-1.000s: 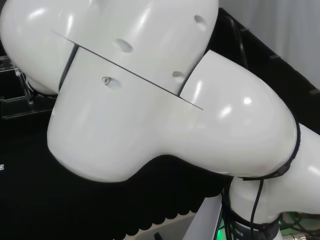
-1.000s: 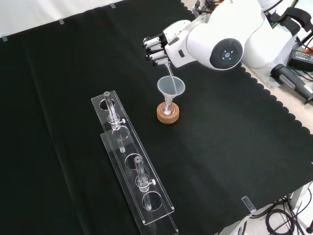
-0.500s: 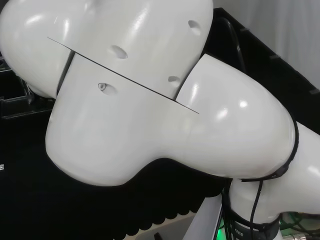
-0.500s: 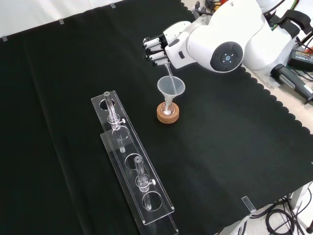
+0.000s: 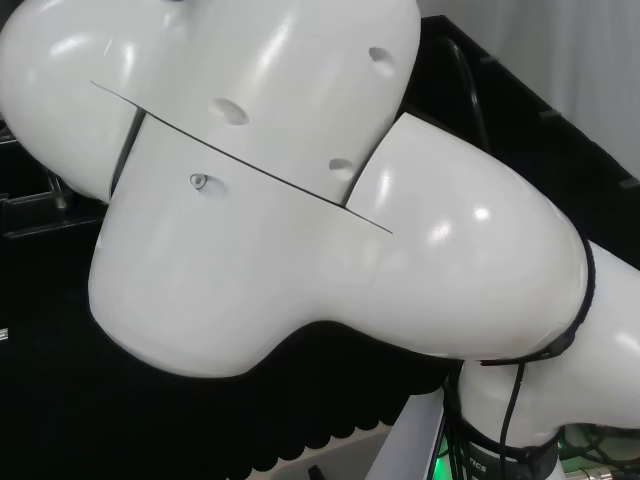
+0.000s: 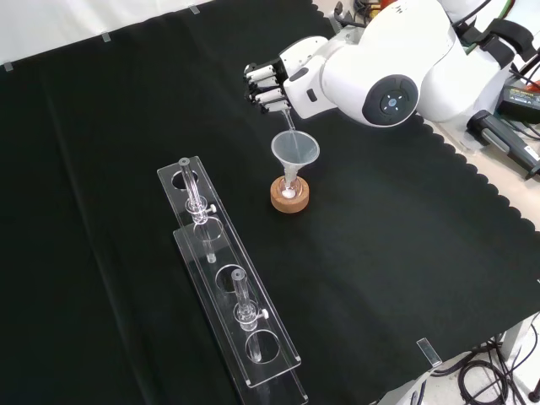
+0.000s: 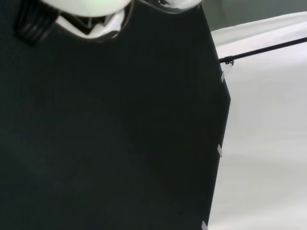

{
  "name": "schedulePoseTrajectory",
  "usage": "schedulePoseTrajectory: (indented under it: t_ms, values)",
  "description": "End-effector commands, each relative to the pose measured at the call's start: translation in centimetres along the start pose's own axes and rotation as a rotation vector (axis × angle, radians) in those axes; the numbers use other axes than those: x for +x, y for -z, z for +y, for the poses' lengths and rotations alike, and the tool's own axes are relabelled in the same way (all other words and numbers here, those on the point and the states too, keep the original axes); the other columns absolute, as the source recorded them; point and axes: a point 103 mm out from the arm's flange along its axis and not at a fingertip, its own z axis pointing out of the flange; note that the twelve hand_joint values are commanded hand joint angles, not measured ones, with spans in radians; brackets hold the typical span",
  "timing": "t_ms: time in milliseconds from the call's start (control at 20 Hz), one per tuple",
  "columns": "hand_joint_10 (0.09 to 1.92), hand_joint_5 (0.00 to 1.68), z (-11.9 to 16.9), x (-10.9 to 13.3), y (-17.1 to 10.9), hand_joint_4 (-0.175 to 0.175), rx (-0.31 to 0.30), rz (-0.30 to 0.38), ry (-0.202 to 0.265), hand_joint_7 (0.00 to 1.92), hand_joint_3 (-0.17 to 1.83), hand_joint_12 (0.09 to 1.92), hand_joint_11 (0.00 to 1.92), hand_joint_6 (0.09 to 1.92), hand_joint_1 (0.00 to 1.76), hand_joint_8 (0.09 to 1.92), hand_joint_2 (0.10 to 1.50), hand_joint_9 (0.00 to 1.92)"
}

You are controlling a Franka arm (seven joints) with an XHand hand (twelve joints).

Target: Pour all the NaCl from the weighing funnel into the round-bottom flask.

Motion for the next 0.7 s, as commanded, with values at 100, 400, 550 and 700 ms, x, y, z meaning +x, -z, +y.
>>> schedulePoseTrajectory:
  t_ms: [100, 400, 550, 700]
  values:
    - [0.37, 1.25, 0.06, 0.02, 0.30, 0.175, -0.012, -0.023, -0.002, 0.64, 0.72, 1.19, 0.67, 0.74, 1.12, 0.60, 0.63, 0.92]
    - [0.37, 1.25, 0.16, 0.15, 0.59, 0.175, -0.021, -0.057, -0.006, 0.63, 0.72, 1.19, 0.67, 0.74, 1.12, 0.60, 0.63, 0.92]
    - [0.37, 1.25, 0.15, 0.32, 0.83, 0.175, -0.024, -0.077, -0.008, 0.63, 0.72, 1.19, 0.67, 0.74, 1.12, 0.60, 0.63, 0.92]
    - [0.37, 1.25, 0.19, 0.47, 0.92, 0.175, -0.031, -0.092, -0.009, 0.63, 0.72, 1.19, 0.67, 0.73, 1.12, 0.60, 0.63, 0.92]
